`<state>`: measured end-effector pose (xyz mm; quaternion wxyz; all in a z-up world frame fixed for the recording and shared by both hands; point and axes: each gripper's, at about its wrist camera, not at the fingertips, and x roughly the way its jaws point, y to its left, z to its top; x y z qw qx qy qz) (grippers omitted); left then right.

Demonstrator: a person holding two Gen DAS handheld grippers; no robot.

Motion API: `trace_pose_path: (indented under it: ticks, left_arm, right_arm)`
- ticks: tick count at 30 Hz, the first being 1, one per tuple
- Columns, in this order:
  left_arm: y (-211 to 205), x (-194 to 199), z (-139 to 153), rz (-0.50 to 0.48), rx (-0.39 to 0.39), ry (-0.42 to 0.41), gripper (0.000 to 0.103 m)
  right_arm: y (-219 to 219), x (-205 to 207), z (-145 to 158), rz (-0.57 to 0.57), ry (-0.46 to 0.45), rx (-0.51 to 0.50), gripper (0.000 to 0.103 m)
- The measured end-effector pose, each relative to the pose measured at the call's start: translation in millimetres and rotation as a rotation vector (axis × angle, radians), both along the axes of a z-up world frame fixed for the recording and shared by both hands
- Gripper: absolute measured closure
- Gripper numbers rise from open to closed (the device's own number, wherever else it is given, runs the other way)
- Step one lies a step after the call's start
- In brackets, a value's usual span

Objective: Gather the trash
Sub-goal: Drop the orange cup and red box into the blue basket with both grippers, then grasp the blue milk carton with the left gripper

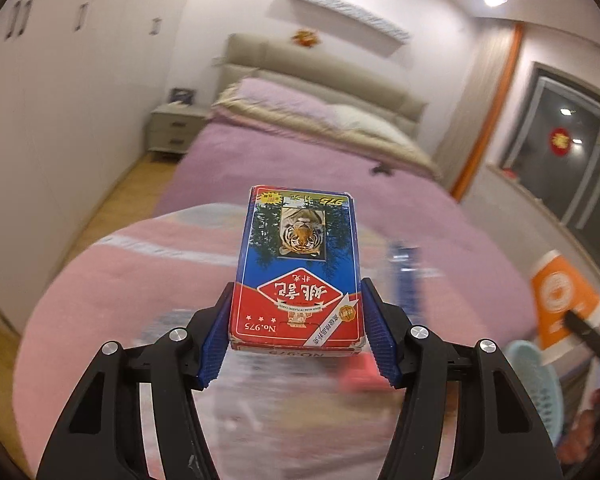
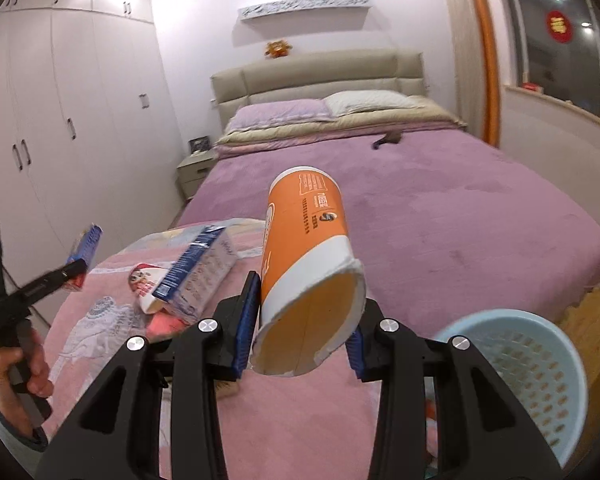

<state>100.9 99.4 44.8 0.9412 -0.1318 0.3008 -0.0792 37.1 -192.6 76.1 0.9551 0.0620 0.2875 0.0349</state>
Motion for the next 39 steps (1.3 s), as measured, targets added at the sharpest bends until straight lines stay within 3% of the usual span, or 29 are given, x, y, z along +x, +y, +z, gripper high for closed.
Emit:
trace_pose_path:
  ticks: [4,12,21,27,30,33,39]
  left_arm:
    - [-63,-16,15,-0.141,-0.026,-0.035,0.045]
    - [-200,-30,4,-0.414,-0.022,-0.001,0.045]
    - [-310,-36,-37,-0.614,0.015,0.094,0.045]
    - [-340,-36,-53,-0.694,0.04,0.097,0.044]
    - [-347,-38,-59,-0.707,0.07,0.092,0.029]
    - [-333,-40,-65,-0.713,0.061,0.109,0.027]
    - [-296,-38,-57,-0.686,0.017,0.095,0.027]
  right_arm:
    - [-26,-26,7,-0.076,-0.011,-0.042,0.068]
    - [-92,-61,2,-0.269,0.02,-0.041,0.068]
    - [-179,-78,-44,-0.413,0.138,0.168,0.066]
    - [-188,-73,-60,-0.444,0.179,0.16,0.06]
    - [-183,-65,-71,-0.447,0.231,0.115,0.055]
    - [-179,-60,-81,-0.453,0.27,0.095,0.049]
    - [-179,-67,-77,-0.455,0.249,0.112,0.049]
